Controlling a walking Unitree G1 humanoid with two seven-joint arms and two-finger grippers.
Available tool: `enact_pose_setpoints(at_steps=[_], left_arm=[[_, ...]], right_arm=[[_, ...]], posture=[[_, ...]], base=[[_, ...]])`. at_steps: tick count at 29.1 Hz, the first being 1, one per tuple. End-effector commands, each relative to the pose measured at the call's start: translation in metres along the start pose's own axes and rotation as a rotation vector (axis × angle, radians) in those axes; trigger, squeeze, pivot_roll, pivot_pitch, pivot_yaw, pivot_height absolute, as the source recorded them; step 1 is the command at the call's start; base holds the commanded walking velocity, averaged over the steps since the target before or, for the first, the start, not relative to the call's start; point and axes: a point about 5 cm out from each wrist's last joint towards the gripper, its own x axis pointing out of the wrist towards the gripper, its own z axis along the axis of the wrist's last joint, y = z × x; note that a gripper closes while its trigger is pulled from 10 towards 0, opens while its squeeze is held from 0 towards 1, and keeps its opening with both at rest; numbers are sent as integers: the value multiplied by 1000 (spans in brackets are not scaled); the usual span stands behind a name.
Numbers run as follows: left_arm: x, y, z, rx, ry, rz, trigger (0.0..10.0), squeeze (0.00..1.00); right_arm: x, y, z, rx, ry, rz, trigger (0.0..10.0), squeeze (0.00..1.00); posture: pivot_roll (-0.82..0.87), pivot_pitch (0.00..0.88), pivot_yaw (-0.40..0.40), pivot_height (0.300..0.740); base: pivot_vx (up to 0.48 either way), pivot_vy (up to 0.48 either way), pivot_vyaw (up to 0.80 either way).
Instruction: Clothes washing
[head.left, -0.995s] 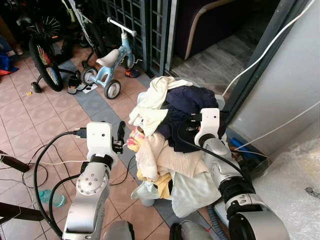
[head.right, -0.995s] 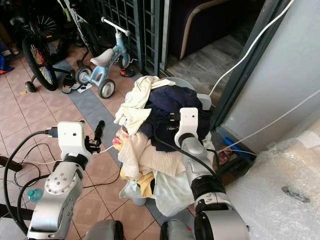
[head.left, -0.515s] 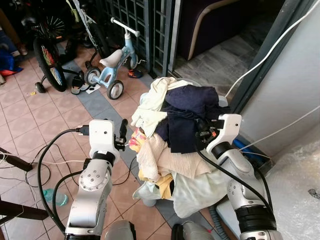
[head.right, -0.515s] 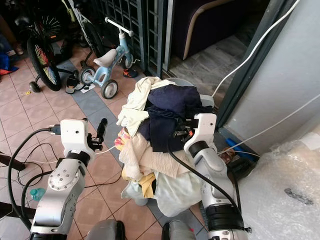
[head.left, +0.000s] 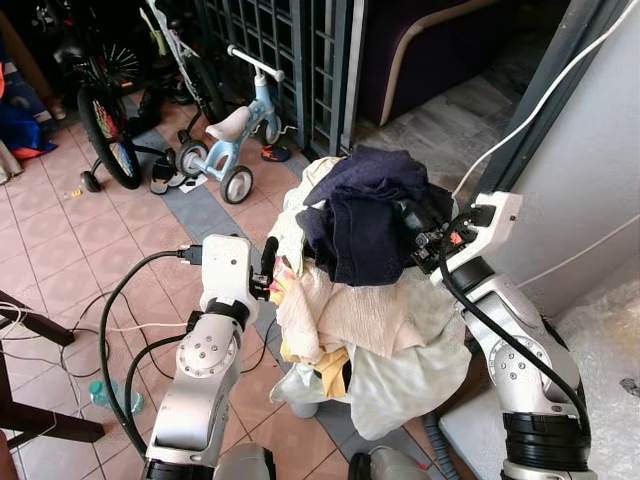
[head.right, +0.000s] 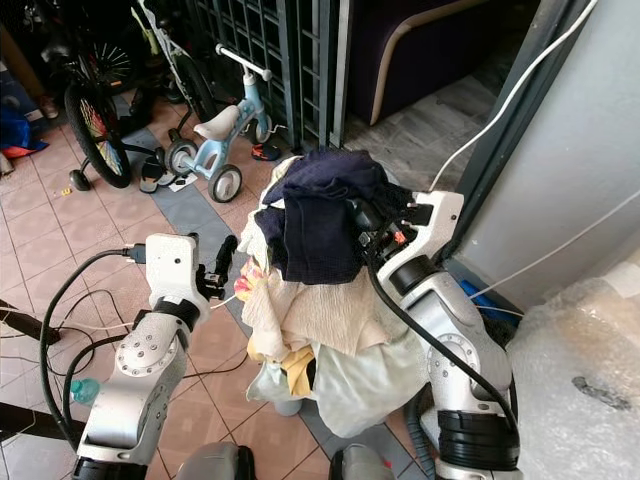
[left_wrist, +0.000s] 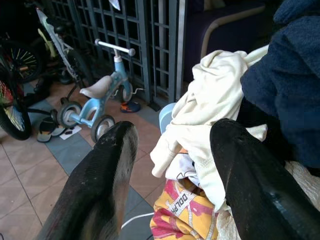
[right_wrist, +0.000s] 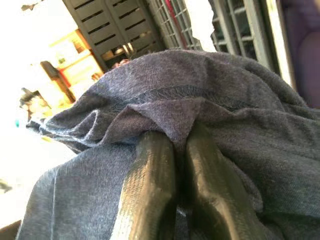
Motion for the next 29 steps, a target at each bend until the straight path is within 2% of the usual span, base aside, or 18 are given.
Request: enact_pose_setpoints(at_steps=[1, 6, 10, 17, 22, 28, 29], left_arm=[[-1, 5, -3, 18, 14, 29, 10000, 0], [-1, 6, -7, 8, 35, 48, 10000, 0], [-1, 5, -7, 10, 33, 47, 10000, 0], [-1, 5, -7, 15, 38, 45, 10000, 0], [-1, 5, -7, 16, 35, 40, 10000, 0], [-1, 5, -3, 8, 3, 13, 10000, 0], [-1, 4, -2, 3, 0, 6, 10000, 0]], right_arm=[[1, -4, 5, -91, -24, -52, 0, 0], [-5, -6, -6, -111, 17, -84, 0, 0], [-4, 0, -11, -142, 26, -68, 0, 0], [-1, 13, -17, -139, 26, -44, 0, 0], [-1, 15, -18, -135, 19, -46, 0, 0], [3, 16, -12, -187, -13, -57, 0, 0], [4, 15, -10, -211, -25, -77, 4235, 0]], posture=[[15, 41, 33, 740], [15, 41, 28, 740], [14, 41, 27, 740], [17, 46, 32, 740], [18, 49, 33, 740], [15, 52, 36, 740], [14, 55, 36, 740]], base=[[0, 0, 0], [-100, 0, 0], [-255, 0, 0], [-259, 0, 0], [-164, 0, 0], [0, 0, 0], [0, 0, 0]])
